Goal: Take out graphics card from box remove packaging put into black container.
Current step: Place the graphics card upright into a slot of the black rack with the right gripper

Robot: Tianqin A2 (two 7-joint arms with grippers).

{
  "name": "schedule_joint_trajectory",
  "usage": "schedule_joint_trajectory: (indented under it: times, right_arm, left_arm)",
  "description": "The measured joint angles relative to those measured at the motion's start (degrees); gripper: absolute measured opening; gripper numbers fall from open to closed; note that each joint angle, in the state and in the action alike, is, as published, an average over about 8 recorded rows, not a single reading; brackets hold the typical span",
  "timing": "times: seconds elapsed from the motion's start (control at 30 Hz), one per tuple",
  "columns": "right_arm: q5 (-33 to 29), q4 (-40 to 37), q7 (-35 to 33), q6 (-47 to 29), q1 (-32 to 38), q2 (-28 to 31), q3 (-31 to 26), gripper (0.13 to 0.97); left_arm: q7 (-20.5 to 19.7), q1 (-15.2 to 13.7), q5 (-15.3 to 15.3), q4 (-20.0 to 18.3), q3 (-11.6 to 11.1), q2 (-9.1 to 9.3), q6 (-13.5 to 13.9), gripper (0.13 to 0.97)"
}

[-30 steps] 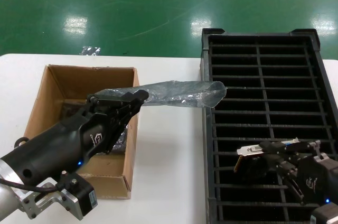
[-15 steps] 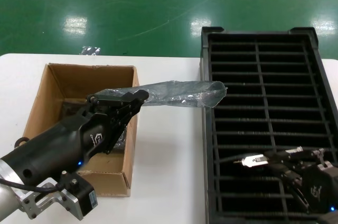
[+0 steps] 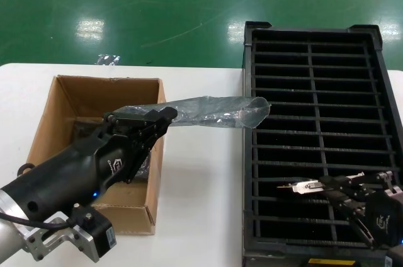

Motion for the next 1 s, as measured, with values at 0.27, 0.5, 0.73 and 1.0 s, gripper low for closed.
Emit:
schedule_joint_trajectory:
  times: [0.27, 0.5, 0.73, 1.0]
  right_arm:
    - [3.5, 0.0, 1.7, -2.8, 2.2, 2.7, -0.2, 0.170]
    - [6.6, 0.0, 3.8, -5.4, 5.0, 4.8, -0.5, 0.170]
    - [8.8, 0.0, 5.0, -6.4, 6.9, 6.3, -0.5, 0.170]
    - [7.7, 0.0, 6.4, -6.6, 7.9, 6.5, -1.0, 0.170]
  left_arm:
    - [0.0, 0.0, 0.0, 0.0, 0.0, 0.00, 0.0, 0.138]
    - [0.0, 0.0, 0.0, 0.0, 0.0, 0.00, 0.0, 0.138]
    - [0.0, 0.0, 0.0, 0.0, 0.0, 0.00, 0.0, 0.138]
    - [0.0, 0.0, 0.0, 0.0, 0.0, 0.00, 0.0, 0.138]
